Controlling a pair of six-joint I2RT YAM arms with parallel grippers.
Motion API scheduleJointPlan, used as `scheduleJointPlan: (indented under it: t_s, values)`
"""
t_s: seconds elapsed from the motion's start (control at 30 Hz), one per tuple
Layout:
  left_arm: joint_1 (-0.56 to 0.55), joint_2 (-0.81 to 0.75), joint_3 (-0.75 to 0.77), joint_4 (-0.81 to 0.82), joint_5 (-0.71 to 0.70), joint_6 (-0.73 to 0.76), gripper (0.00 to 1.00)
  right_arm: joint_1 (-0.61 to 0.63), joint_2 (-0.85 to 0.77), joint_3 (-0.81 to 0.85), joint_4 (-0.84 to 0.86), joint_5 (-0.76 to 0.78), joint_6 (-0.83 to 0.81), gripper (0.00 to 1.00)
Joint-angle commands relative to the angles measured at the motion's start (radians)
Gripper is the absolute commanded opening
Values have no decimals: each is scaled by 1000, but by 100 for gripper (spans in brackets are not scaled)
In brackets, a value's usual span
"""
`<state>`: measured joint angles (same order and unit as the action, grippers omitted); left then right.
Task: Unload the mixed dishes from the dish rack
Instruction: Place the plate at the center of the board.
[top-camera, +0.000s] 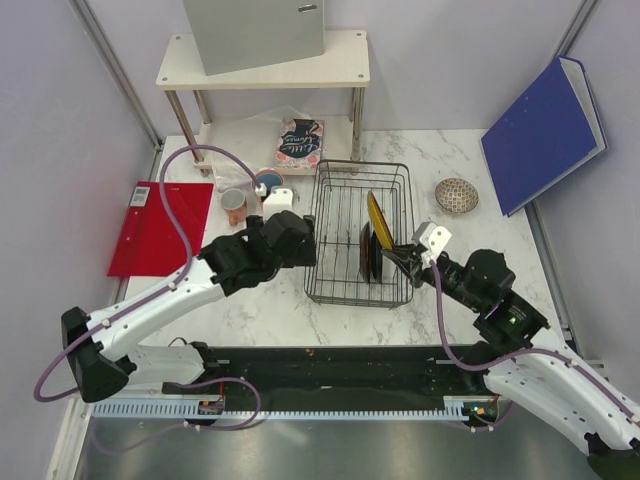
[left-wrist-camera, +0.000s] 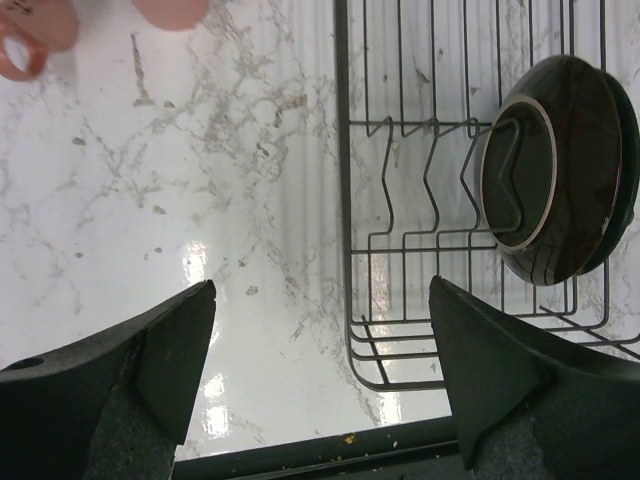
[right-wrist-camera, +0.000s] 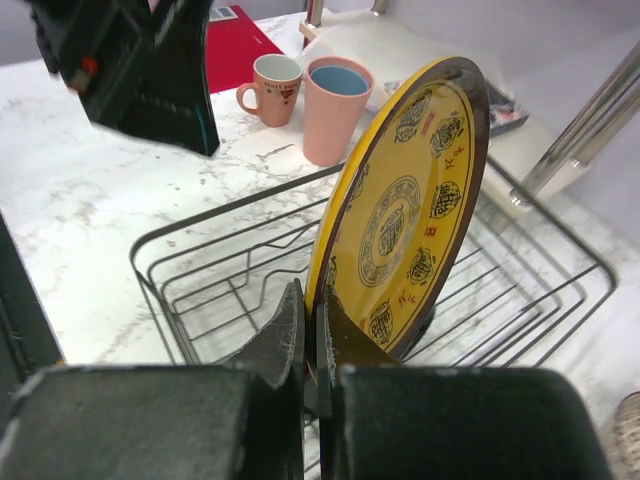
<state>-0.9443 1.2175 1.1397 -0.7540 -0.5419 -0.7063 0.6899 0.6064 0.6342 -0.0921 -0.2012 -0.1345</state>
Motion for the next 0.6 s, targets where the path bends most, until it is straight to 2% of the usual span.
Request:
scheduleJointPlan:
  t_s: [0.0, 0.07, 0.17, 0.33, 0.57]
  values:
    - [10, -72, 61, -45, -124, 99, 93, 13, 16, 2, 68, -47, -302, 0]
    - [12, -99, 74, -45, -124, 123, 93, 29, 67, 21, 34, -49, -356, 0]
    - [12, -133, 83, -35, -84, 195, 93, 95, 99, 10, 29, 38, -450, 0]
    - [13, -173, 74, 13, 48, 286, 93, 250, 191, 25, 15, 257, -635, 0]
    - [13, -194, 97, 25, 204, 404, 93, 394, 393, 91, 72, 350, -781, 0]
